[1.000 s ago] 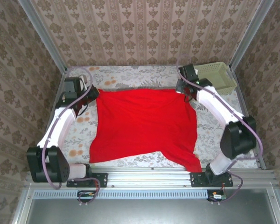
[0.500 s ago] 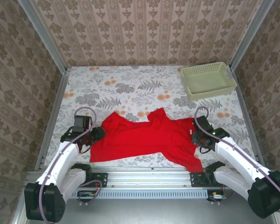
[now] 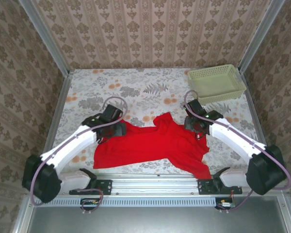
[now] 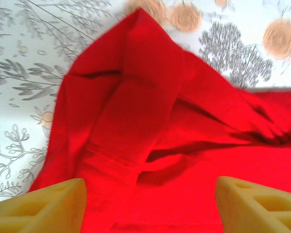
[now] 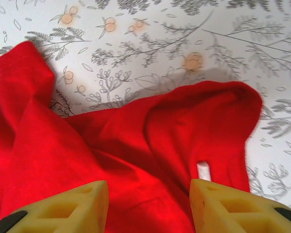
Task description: Fold the inside-out t-shirt
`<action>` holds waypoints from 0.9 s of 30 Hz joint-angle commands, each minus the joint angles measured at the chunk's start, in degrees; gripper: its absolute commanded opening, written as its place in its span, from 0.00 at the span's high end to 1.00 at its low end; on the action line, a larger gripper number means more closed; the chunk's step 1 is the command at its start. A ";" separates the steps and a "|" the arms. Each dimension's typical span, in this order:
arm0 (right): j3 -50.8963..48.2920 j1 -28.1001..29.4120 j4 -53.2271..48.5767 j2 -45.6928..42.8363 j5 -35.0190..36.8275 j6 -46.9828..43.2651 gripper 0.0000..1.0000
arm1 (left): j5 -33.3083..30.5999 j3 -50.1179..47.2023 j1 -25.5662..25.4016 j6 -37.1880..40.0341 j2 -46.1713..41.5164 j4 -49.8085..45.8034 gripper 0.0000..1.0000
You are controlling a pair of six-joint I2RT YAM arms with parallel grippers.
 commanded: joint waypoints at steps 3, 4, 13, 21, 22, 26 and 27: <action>2.26 1.47 2.96 3.88 -1.98 -1.05 0.51 | -9.48 4.04 -3.87 2.65 10.10 -7.59 0.32; 2.28 1.89 3.82 5.97 -2.79 -1.11 0.51 | -9.91 4.50 -4.16 2.86 11.97 -7.82 0.32; -0.33 5.51 11.36 15.64 -9.02 2.64 0.50 | -12.84 3.40 1.20 1.94 19.27 -5.50 0.46; -6.04 0.07 11.36 19.72 -4.94 7.30 0.56 | -6.75 -5.34 18.45 0.76 7.61 -0.66 0.71; -5.88 0.15 11.18 19.71 -4.56 7.67 0.56 | -6.91 -5.72 20.04 1.08 5.59 -0.82 0.71; -4.86 0.17 10.36 19.86 -3.39 8.13 0.57 | -7.33 -5.15 23.30 2.48 1.19 -2.97 0.72; -4.89 0.24 10.33 19.32 -2.85 8.17 0.57 | -7.28 -4.60 23.03 3.14 0.51 -3.50 0.71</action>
